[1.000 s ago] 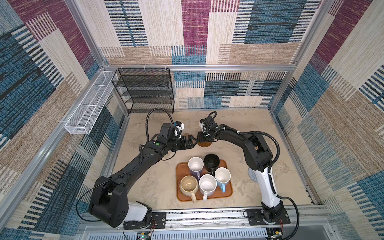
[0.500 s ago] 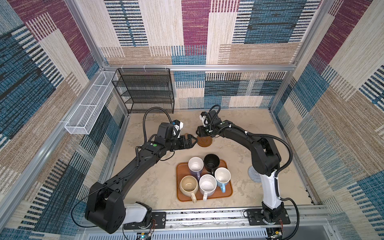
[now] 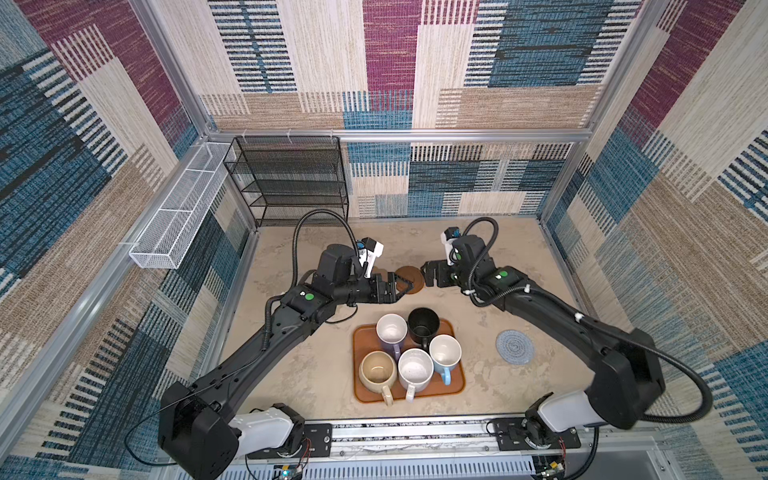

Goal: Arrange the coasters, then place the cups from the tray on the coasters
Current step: 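Set the brown wooden coaster down beside the cork flower coaster, open right gripper, then move the right gripper over the blue-grey knitted coaster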

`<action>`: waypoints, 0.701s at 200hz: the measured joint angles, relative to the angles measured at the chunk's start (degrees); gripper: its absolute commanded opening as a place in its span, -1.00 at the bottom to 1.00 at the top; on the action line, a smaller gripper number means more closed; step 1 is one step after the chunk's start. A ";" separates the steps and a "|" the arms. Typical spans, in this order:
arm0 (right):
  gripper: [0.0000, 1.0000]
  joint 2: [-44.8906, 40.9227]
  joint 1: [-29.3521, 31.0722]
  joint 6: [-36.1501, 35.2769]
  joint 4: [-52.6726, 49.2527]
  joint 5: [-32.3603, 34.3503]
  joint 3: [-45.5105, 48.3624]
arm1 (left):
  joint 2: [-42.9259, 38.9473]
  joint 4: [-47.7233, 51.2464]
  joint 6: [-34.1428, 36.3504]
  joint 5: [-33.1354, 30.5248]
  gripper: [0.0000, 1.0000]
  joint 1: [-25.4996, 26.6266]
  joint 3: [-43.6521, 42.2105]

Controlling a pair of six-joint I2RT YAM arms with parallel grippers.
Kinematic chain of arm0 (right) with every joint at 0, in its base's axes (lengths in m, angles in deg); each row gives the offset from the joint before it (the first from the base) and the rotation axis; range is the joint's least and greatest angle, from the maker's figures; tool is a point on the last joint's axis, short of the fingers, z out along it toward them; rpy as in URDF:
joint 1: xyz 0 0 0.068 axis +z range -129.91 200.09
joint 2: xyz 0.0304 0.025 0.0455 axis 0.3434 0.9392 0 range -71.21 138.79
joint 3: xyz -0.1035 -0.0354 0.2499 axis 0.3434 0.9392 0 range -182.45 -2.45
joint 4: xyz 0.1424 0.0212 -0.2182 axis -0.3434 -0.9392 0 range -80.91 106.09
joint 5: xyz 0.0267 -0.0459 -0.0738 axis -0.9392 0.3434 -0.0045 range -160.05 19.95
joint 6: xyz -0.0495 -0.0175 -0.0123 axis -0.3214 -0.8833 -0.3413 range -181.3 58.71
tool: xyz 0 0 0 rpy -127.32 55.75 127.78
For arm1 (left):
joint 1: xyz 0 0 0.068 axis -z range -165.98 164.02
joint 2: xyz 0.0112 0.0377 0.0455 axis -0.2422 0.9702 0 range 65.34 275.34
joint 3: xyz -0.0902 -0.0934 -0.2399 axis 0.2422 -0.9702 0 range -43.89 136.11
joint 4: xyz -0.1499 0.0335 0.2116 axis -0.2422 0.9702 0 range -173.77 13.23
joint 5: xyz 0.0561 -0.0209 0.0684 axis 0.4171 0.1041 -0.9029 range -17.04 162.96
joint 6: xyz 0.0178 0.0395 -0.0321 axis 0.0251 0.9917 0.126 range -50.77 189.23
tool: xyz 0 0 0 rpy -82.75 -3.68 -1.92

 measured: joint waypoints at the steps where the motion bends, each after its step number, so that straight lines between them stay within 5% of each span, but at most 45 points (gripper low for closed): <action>1: 1.00 -0.59 -0.04 0.07 0.00 0.22 0.55 | 0.02 0.02 0.00 0.02 1.00 0.11 0.02; 45: 0.99 -17.64 -2.75 4.44 -1.75 3.21 16.39 | 3.21 -0.31 0.00 -0.09 0.99 8.46 1.51; 71: 0.87 -24.83 -9.25 7.91 -3.30 1.99 22.77 | 6.75 -1.73 -0.42 -0.04 0.99 12.66 2.40; 140: 0.99 -16.81 -13.18 14.60 -10.03 1.14 26.21 | 17.44 0.72 -0.48 0.07 0.99 18.08 13.49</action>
